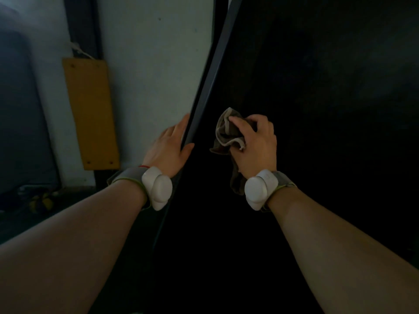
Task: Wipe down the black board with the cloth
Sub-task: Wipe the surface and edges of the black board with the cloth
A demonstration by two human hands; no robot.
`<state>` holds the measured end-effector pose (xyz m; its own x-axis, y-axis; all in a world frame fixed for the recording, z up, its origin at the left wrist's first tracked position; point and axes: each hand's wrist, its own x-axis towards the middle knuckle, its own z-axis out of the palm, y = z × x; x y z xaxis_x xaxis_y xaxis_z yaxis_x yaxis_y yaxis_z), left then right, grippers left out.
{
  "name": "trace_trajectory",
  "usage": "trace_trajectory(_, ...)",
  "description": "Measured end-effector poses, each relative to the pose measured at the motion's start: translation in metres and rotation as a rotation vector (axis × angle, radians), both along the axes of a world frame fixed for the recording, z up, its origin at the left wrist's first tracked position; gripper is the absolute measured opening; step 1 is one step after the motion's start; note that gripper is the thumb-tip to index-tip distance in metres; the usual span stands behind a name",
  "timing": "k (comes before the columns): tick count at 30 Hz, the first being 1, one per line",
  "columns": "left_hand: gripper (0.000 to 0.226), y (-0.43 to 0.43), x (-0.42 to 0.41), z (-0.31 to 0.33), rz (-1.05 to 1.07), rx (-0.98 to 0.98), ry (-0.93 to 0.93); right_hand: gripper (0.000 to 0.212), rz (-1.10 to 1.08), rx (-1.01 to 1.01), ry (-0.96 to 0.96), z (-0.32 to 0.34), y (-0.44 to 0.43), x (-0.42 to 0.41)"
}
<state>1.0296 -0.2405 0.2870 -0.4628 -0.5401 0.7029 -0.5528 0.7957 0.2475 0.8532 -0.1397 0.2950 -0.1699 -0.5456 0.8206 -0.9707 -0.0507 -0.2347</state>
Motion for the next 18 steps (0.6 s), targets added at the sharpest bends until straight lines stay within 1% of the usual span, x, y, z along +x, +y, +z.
trace_trajectory(9, 0.07, 0.0, -0.025, 0.062, -0.017, -0.099, 0.008, 0.057, -0.066, -0.087, 0.027, 0.064, 0.006, -0.017)
trace_trajectory(14, 0.068, -0.002, -0.035, 0.087, -0.011, -0.121, -0.011, 0.053, -0.092, -0.162, 0.049, 0.097, 0.0, -0.025)
trace_trajectory(18, 0.066, -0.006, -0.045, 0.1, -0.01, -0.114, -0.042, 0.055, -0.14, -0.182, 0.067, 0.127, -0.007, -0.028)
